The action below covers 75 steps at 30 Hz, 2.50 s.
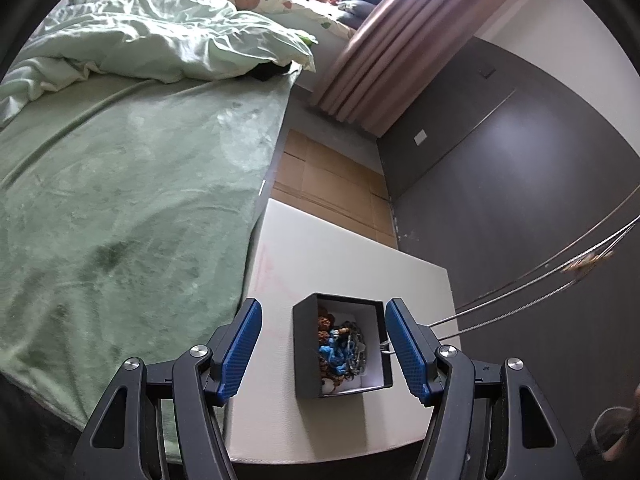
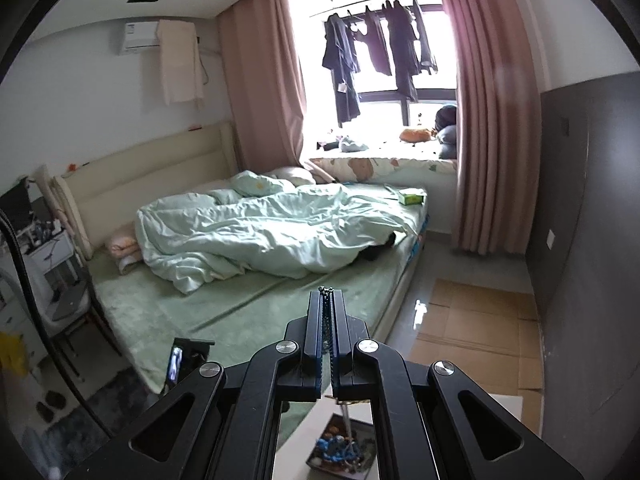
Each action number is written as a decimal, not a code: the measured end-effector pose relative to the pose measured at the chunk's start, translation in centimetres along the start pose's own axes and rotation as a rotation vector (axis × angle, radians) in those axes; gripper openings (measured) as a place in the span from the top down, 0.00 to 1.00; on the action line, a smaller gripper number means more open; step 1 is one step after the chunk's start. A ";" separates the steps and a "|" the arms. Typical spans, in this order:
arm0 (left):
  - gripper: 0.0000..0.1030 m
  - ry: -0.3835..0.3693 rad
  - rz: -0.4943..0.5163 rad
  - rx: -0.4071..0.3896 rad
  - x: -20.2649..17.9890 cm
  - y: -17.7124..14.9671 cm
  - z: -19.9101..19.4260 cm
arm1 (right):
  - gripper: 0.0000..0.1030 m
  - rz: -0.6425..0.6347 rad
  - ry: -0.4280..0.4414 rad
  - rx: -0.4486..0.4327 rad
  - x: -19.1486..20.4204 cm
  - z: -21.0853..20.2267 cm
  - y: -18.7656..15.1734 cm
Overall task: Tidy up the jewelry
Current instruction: 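Carry the long silver chain to the box with the right gripper and release it, then close the left gripper on the small silver ring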
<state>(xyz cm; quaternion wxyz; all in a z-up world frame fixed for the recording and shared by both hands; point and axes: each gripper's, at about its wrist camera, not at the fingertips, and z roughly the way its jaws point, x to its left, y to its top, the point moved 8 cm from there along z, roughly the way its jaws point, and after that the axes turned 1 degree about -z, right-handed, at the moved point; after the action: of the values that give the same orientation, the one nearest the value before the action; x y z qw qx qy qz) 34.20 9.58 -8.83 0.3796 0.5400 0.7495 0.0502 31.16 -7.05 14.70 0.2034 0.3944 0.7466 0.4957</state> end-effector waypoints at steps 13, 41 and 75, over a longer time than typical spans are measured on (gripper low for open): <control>0.37 0.025 -0.040 0.022 2.8 -0.8 0.7 | 0.97 0.151 0.002 0.323 -3.2 12.0 -15.8; 0.37 0.023 0.124 0.134 -5.7 -2.7 7.3 | 0.58 0.542 -0.113 0.465 -17.1 9.1 -27.3; 0.60 0.189 0.508 0.462 -17.8 -9.2 28.1 | 0.42 0.712 -0.272 0.412 -27.1 3.2 -36.2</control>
<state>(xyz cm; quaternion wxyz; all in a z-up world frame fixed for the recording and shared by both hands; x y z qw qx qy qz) 46.86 -18.66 -23.97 0.1518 0.7737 0.6147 0.0221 35.82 -33.81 -21.65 0.0333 0.7214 0.6137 0.3191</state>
